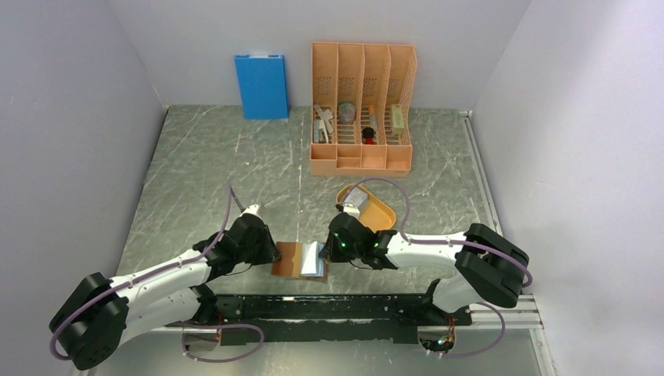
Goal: Put the credit cards into the card holder
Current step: Open the card holder at the center of the board.
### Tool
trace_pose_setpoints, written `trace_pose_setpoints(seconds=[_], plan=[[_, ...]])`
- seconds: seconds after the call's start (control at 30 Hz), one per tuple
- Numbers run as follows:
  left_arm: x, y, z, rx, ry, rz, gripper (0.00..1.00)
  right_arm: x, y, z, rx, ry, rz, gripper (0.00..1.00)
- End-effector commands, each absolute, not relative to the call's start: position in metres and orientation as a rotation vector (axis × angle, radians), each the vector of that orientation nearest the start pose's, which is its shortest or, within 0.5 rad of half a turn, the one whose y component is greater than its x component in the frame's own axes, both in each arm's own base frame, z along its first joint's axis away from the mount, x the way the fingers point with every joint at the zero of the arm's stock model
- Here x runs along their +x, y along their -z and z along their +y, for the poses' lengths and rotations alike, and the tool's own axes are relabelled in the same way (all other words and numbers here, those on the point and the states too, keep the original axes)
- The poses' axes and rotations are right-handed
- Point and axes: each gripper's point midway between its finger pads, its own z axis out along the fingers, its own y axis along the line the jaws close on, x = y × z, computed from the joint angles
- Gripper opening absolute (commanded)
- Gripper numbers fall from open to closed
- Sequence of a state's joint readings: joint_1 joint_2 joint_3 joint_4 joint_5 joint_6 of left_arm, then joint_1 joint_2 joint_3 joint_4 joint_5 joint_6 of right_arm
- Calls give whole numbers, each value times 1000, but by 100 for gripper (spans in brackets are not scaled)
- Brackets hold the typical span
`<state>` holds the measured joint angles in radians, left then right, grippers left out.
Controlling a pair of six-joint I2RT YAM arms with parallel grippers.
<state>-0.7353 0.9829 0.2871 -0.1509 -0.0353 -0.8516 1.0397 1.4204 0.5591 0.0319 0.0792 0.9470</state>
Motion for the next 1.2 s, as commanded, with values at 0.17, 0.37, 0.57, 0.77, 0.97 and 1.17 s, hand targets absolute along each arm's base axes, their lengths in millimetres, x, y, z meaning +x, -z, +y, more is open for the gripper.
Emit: trace_pose_setpoints(seconds=[0.17,0.37,0.57,0.77,0.97,1.17], plan=[[180,-80,-193,-67,721,2386,71,167,-66,326,-118,-861,2475,0],[183,-112,-210,14,821,2324,91,167,-75,330,-138,-871,2475,0],[180,-104,-229,69,921,2346,90,166,-84,338,-145,-930,2462,0],[181,-94,-240,96,950,2369,90,164,-86,341,-157,-944,2462,0],[182,-83,-244,121,930,2403,83,164,-86,343,-158,-948,2466,0],[182,-65,-236,122,841,2463,55,165,-85,343,-163,-944,2466,0]])
